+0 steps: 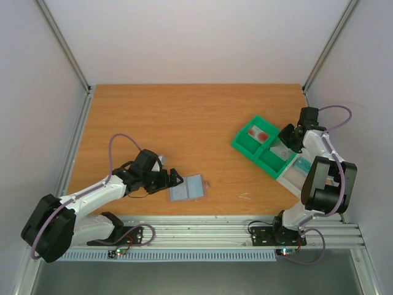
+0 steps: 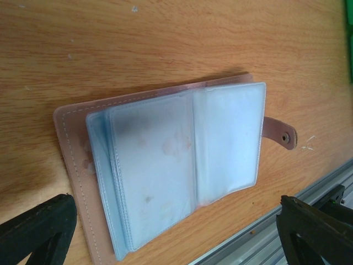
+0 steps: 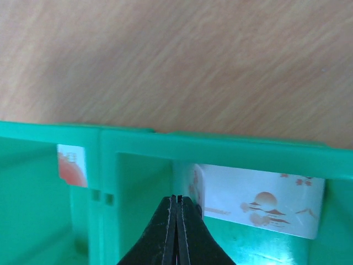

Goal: Take the credit cards out of the card holder

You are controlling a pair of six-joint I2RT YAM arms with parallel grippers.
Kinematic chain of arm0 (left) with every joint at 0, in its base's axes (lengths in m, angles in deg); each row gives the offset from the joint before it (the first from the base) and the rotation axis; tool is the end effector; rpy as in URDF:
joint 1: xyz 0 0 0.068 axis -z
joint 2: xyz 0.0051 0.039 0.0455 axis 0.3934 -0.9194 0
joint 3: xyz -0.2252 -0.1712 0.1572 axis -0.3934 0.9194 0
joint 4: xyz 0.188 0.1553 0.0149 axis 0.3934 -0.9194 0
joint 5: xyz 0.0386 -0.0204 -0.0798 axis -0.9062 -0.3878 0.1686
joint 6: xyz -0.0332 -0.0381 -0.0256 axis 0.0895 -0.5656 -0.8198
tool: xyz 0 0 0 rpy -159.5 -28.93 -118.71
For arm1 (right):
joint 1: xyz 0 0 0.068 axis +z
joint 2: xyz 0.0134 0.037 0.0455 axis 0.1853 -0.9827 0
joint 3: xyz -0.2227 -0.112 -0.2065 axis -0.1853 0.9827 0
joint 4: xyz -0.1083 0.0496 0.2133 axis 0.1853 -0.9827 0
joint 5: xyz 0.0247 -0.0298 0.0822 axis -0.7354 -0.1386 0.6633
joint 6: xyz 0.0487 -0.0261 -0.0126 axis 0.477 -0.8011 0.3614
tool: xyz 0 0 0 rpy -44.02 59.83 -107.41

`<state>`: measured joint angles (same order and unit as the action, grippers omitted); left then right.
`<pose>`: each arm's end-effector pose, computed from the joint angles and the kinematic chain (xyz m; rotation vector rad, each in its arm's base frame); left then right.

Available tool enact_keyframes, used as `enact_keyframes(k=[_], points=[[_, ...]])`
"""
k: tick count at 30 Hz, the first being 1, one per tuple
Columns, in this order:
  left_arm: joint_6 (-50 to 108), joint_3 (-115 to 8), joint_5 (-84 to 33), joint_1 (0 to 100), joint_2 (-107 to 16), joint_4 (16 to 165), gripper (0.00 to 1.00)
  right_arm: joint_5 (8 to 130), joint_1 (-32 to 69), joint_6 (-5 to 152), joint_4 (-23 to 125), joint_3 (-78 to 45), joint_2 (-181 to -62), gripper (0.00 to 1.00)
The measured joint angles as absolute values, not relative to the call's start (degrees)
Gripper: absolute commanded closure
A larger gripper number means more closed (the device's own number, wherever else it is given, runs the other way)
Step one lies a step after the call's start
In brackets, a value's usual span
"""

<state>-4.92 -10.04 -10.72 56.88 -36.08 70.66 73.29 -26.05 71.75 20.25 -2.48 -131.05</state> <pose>0.1334 -0.1077 0.2223 -0.1059 2.7583 -0.9840 0.2968 -0.0729 0.2754 0.3874 2.5642 0.2128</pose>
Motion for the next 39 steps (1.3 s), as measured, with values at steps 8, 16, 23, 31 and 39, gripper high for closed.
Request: enact_keyframes(k=[8,16,23,31,39], points=[[-5.5,-10.5,-10.6,56.9,-36.3,70.8,0.01,68.4,-26.0,71.6,18.7,-2.5,-133.4,0.99],[-6.3,-10.5,-10.6,56.9,-33.5,69.9,0.01,67.2,-25.6,71.6,17.8,-2.7,-132.5,0.99],[-7.5,-9.7,-10.4,56.9,-30.2,68.9,0.05,68.3,-22.2,71.7,16.6,-2.7,-127.6,0.93],[-9.2,-7.6,-9.0,56.9,-29.4,69.5,0.24,72.9,-14.9,72.1,14.5,-2.6,-118.7,0.84],[-11.9,-3.7,-8.0,56.9,-30.9,74.9,0.45,78.7,-3.1,73.4,14.1,-0.1,-113.8,0.82]])
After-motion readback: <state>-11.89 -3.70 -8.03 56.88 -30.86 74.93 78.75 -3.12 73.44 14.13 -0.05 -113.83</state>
